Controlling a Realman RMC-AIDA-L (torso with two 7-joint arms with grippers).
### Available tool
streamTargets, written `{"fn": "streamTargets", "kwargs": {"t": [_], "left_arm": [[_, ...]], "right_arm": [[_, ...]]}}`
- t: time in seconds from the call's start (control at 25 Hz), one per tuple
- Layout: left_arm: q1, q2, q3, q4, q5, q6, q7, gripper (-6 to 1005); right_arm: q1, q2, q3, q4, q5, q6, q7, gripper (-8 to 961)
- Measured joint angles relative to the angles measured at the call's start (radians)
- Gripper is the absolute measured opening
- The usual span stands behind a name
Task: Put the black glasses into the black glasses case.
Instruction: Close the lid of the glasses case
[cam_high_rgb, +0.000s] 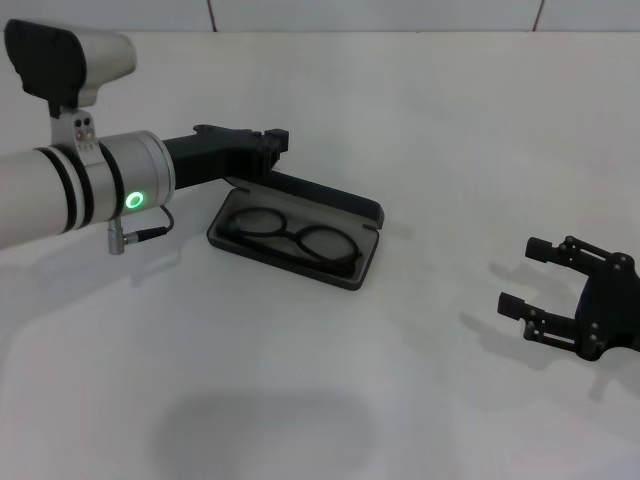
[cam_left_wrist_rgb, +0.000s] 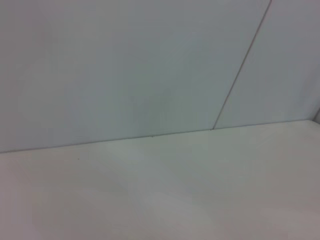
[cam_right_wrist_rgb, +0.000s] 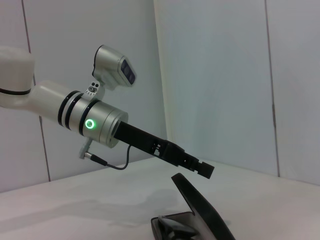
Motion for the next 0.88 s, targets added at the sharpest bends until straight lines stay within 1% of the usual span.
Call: {"fn": "streamTargets", "kwargs": {"t": [0.2, 0.56, 0.88], "left_arm": [[0.001, 0.001, 0.008, -0.003, 0.0, -0.001, 0.007, 53], [-0.006, 0.002, 0.013, -0.041, 0.0, -0.011, 0.034, 55], [0.006, 0.002, 0.015, -0.048, -0.002, -0.007, 0.081, 56]], "right_arm": [[0.0, 0.0, 0.0, 0.0, 0.0, 0.0, 0.0, 769], [0.0, 0.0, 0.0, 0.0, 0.0, -0.003, 0.0, 769], [-0.001, -0.001, 0.0, 0.0, 0.0, -0.007, 0.001, 769]]}}
